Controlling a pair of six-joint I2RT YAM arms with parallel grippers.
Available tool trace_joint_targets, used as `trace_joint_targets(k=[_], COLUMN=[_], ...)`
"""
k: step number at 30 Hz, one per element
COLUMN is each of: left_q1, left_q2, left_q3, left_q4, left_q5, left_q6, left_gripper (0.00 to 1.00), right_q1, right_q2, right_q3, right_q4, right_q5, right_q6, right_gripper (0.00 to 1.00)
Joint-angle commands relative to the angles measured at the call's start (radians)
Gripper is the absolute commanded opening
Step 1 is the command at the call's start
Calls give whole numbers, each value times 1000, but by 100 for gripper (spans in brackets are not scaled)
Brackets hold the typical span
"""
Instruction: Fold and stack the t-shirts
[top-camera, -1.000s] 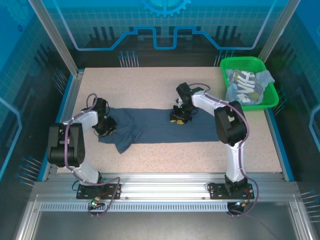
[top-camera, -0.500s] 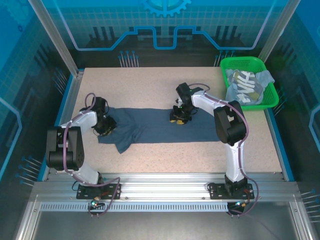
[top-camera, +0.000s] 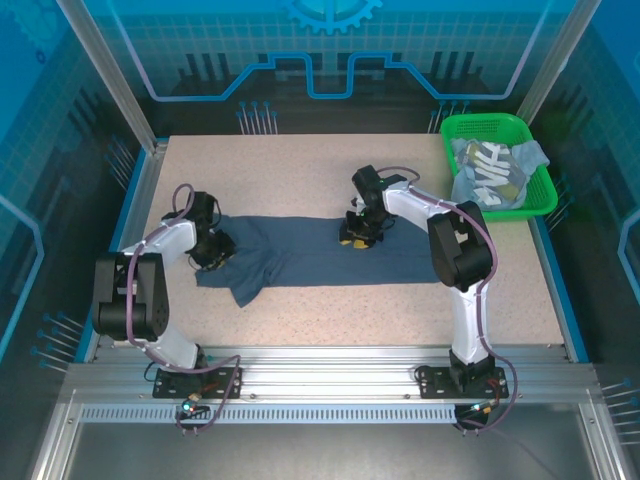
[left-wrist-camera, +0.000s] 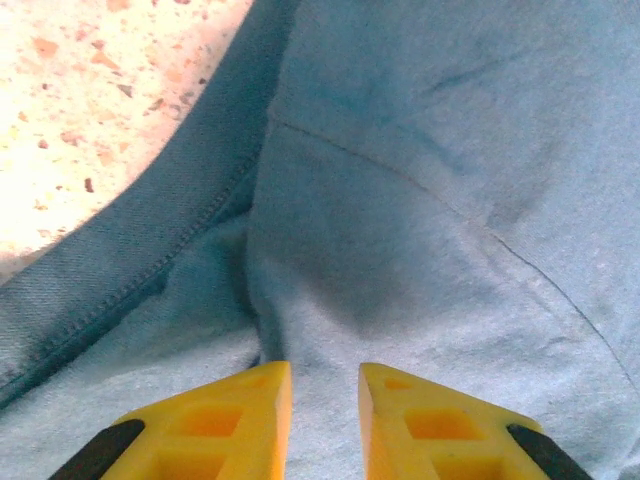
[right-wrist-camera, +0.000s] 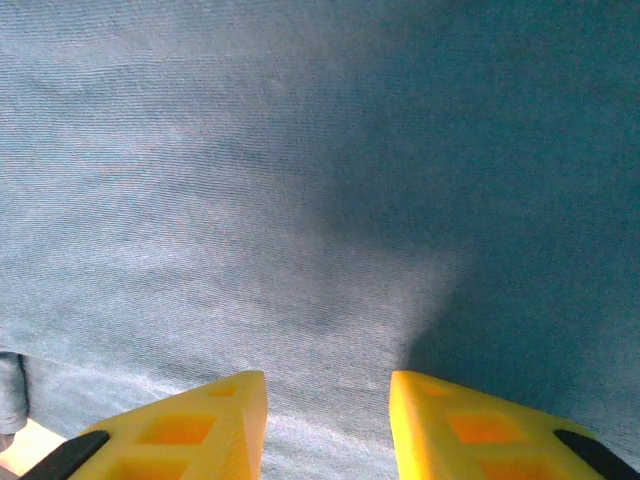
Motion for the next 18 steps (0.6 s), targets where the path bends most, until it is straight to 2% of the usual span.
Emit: trace_joint_targets(k=[1,5,9,12,18], left_q1=[-4,-4,-4,-6,-13], left_q2=[21,52,74,61,22], left_q3=[12,15,15,14,24], left_q4=[-51,-42,-19,-21,-54], left_q5=[-27,-39,-24,-25,-30], left_q6=[12,15,16,11,3], left_gripper=[27,28,24,20,18], right_q1=[12,12,12,12,14], right_q2=[2,2,-1,-3,-4], right_q3=[10,9,12,8,-2], right_q4=[-30,-28,-30,-31,-23], right_q5=[-8,-13,-9,-9,-10], right_q6=[7,10,9,8,12], right_gripper=[38,38,38,38,38])
